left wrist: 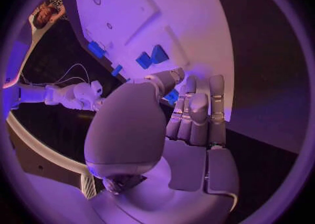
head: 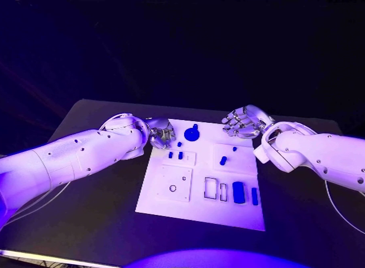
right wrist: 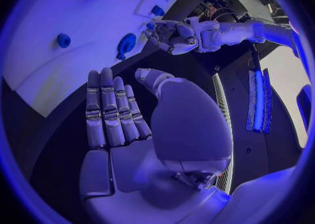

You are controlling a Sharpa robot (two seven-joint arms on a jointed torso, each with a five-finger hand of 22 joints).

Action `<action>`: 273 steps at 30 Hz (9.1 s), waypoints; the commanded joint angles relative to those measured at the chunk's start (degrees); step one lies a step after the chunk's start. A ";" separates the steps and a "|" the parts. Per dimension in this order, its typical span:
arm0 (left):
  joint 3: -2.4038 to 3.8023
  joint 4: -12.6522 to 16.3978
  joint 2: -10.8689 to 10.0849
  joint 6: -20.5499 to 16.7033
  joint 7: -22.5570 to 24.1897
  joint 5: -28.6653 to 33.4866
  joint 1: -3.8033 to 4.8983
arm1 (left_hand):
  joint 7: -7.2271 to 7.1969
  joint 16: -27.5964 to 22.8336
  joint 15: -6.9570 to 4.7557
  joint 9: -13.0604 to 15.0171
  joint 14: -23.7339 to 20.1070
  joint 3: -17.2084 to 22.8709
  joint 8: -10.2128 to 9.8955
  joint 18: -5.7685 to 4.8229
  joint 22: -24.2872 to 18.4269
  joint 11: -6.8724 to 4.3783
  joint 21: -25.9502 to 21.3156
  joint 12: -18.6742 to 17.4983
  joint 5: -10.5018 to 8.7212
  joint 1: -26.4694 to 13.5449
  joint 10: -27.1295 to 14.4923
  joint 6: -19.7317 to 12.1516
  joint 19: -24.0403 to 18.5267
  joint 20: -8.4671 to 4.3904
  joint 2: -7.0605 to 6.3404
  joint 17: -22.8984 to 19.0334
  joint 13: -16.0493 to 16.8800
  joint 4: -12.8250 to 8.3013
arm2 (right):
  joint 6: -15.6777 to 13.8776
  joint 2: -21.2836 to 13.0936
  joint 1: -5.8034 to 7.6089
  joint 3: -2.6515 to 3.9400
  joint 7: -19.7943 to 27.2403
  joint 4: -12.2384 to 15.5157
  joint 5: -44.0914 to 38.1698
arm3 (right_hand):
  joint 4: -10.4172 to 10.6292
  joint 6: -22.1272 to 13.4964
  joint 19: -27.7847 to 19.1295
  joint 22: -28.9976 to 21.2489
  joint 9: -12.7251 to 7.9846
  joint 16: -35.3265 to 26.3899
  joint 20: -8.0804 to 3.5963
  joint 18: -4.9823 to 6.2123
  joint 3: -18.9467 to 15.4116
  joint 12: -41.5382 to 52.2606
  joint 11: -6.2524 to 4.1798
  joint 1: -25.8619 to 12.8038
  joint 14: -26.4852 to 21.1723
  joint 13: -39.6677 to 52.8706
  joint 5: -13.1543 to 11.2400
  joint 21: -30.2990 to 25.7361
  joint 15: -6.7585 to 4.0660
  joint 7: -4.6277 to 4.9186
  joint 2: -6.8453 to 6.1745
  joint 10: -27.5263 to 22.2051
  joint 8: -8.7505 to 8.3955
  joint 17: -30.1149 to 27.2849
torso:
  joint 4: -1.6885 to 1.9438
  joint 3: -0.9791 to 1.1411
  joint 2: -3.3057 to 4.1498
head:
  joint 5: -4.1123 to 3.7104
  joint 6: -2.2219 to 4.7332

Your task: Assemble the parts on the task board

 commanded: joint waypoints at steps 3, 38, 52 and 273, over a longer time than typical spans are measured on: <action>0.74 0.93 -1.98 -4.13 2.02 6.45 0.05 | 0.63 -1.44 0.40 0.00 -2.82 0.36 -0.26 0.81 -0.34 0.50 -0.59 -0.33 0.20 -0.44 -1.65 0.17 0.17 0.41 -0.10 -4.28 0.03 0.62 | 4.12 -0.45 -0.02 0.02 -1.21 -0.31 -6.41 | -3.02 3.44 5.03 6.64 -0.35 5.00 -3.60 0.48 -2.07 -1.38 -1.93 2.03 8.34 0.02 0.22 8.26 -2.69 -0.84 0.82 4.32 -0.75 3.72 | -0.02 0.05 -0.05 | -0.35 0.14; 2.05 8.96 -6.96 -5.25 5.77 8.88 0.08 | -0.87 5.80 -3.23 3.62 11.25 -0.07 5.30 -1.66 9.85 -3.72 7.21 38.28 -0.12 -1.04 8.22 10.00 13.65 -2.62 1.26 19.78 33.16 1.80 | 3.55 -1.48 -0.01 0.04 -3.89 1.27 -20.92 | -5.93 11.33 8.54 35.07 -0.87 46.42 -6.80 -0.93 -0.68 -2.55 -5.69 0.28 15.71 7.40 0.28 38.35 -6.53 -3.90 1.45 18.76 -5.85 34.08 | 0.01 0.04 0.02 | -0.16 0.85; 1.06 5.20 -2.34 -4.10 5.60 6.25 0.05 | -1.02 6.33 -3.51 4.10 12.43 0.85 5.50 -2.27 12.69 -3.98 9.31 43.07 0.10 -0.29 13.10 10.89 16.13 -2.96 2.46 22.29 41.61 1.20 | 3.10 -1.18 -0.03 0.04 -3.73 1.61 -20.78 | -5.13 11.57 10.32 38.24 -0.28 52.52 -6.93 -1.50 0.60 5.99 -5.91 -0.50 15.37 18.24 0.27 41.20 -6.64 -4.06 0.96 15.27 -6.74 37.13 | -0.09 -0.01 0.09 | -0.13 0.82; 1.41 19.93 -19.76 -9.73 24.31 63.23 -1.82 | 3.02 -16.86 1.41 4.46 -12.86 0.67 2.35 0.81 -7.79 1.45 -11.65 7.99 0.37 -5.43 -6.52 3.84 0.10 1.44 4.71 -18.80 2.42 3.09 | 8.43 -4.54 -2.68 0.26 -14.77 5.50 -40.12 | -1.37 8.64 9.28 40.66 2.37 57.53 -4.63 -1.25 -0.28 -8.61 -2.34 -1.87 13.50 0.28 0.12 37.73 -3.50 -2.34 -3.83 5.65 -8.36 33.78 | 0.01 -0.06 0.02 | -11.19 0.11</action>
